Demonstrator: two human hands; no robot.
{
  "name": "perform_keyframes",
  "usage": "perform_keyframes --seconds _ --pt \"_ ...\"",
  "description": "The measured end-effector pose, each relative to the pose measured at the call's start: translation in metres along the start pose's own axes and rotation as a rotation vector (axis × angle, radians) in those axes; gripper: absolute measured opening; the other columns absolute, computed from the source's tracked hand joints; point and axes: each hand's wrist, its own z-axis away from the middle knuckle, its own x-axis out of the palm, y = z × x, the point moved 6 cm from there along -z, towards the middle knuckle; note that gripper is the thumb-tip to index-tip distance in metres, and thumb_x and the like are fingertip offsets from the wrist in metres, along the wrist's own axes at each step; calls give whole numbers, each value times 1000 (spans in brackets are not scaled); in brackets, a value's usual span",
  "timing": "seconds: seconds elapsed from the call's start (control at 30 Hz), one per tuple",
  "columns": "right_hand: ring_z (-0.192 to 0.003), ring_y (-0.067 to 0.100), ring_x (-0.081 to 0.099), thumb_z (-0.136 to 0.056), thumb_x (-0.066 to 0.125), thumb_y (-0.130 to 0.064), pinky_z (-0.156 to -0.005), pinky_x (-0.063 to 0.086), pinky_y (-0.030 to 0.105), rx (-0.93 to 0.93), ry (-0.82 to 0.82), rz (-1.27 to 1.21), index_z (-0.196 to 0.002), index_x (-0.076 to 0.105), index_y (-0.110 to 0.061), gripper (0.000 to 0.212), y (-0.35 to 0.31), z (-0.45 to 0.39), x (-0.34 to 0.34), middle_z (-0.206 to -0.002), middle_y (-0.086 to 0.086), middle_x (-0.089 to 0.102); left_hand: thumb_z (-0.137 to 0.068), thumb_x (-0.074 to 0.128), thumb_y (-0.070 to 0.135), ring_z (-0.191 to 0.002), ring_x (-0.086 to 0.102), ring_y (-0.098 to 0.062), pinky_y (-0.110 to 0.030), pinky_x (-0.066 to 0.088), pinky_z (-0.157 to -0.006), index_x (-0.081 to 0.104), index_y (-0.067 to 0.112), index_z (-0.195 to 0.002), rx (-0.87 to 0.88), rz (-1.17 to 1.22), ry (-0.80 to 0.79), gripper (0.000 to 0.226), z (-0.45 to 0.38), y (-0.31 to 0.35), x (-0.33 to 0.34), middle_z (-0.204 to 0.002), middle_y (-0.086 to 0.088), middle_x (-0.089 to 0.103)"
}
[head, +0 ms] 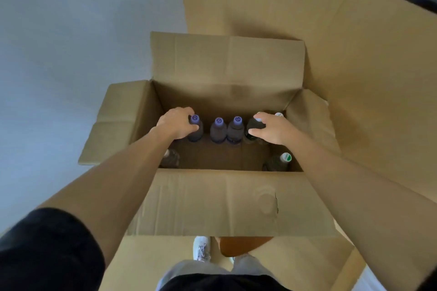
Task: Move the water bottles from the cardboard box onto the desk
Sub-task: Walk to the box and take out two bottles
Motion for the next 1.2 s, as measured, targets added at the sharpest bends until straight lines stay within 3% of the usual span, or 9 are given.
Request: perform_keyframes --seconds 0.23,0.5,0.67,0.8,0.9,1.07,1.2 --pt "-140 29 43 -95 62 -51 -108 41 38 94 -175 78 -157 30 -27 74 34 -41 31 -158 5 40 -89 71 48 -124 58 -29 -34 48 -96 56 16 -141 -238 -179 -346 63 -13 -49 47 -137 -7 60" --pt "-139 29 45 -94 66 -41 -107 42 37 165 -311 194 -156 35 -23 71 66 -58 59 -156 5 42 -75 80 41 -115 65 -26 -34 55 -97 62 13 -135 -331 -310 -547 68 -23 -68 83 -130 -5 66" --pt "-131 29 51 -89 71 -34 -104 46 38 207 -416 304 -148 47 -23 64 78 -59 74 -149 6 50 -79 81 31 -119 64 -26 -36 53 -101 59 12 -138 -372 -319 -564 66 -31 -68 89 -135 -7 63" --pt "-122 29 59 -84 74 -23 -99 52 38 191 -466 425 -138 56 -20 57 81 -59 84 -136 7 59 -82 80 37 -126 60 -25 -33 50 -104 53 12 -144 -362 -339 -518 72 -34 -70 96 -141 -6 59" --pt "-118 32 60 -86 72 -19 -100 52 40 214 -469 501 -131 61 -15 46 87 -61 86 -131 10 62 -77 84 34 -125 60 -27 -38 51 -103 54 13 -143 -380 -373 -539 75 -35 -73 105 -140 -6 60" --pt "-123 34 58 -95 63 -16 -105 49 42 246 -449 516 -134 59 -13 40 92 -62 86 -135 12 59 -90 69 26 -121 61 -29 -40 52 -97 60 14 -136 -373 -392 -500 49 -38 -69 108 -135 -8 61" --pt "-120 34 60 -97 56 -9 -99 52 40 262 -368 444 -131 61 -10 34 80 -65 81 -132 14 60 -90 66 24 -121 62 -30 -40 53 -96 61 11 -133 -311 -403 -470 44 -46 -52 108 -135 -9 61"
